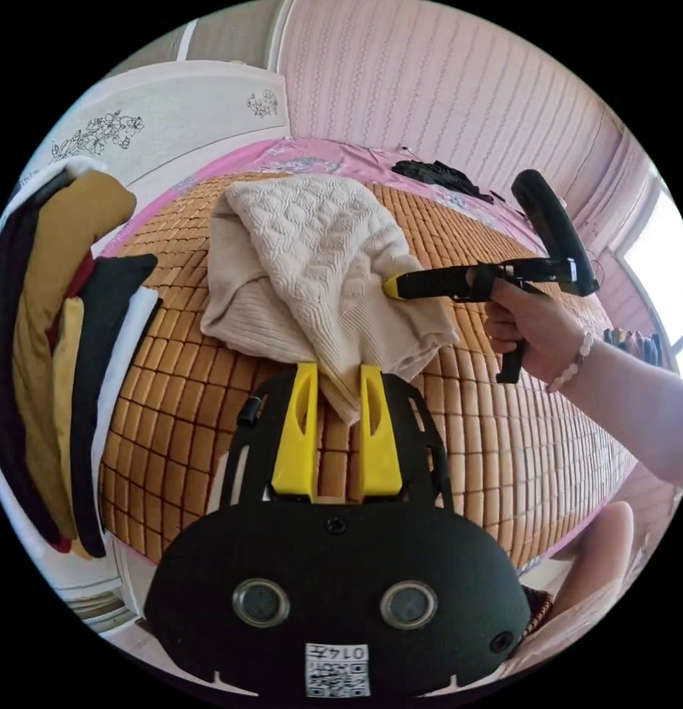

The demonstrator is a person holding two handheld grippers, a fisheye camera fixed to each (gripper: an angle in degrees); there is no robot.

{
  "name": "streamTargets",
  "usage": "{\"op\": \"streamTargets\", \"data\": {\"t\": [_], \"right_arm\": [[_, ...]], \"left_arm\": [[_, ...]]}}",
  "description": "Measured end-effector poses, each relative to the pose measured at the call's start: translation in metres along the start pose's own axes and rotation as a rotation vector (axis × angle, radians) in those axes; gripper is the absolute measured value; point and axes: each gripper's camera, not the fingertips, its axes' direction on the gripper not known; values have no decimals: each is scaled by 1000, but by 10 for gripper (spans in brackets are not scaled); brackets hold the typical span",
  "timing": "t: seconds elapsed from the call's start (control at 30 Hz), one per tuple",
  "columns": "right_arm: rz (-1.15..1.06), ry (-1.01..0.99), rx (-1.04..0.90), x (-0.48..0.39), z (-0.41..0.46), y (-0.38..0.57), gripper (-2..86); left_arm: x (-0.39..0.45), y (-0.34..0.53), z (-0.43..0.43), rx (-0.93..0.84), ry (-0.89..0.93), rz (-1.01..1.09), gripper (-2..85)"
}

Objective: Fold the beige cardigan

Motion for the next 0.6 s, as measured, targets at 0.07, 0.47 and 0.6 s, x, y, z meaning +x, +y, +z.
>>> {"op": "streamTargets", "data": {"t": [0.07, 0.47, 0.6], "right_arm": [[-9, 64, -2, -10, 16, -56, 70], [-129, 244, 35, -29, -95, 91, 54], [26, 449, 13, -26, -190, 254, 59]], "left_arm": [[-24, -42, 14, 36, -91, -47, 89], [31, -4, -56, 266, 164, 80, 13], [115, 22, -53, 201, 432, 322, -6]]}}
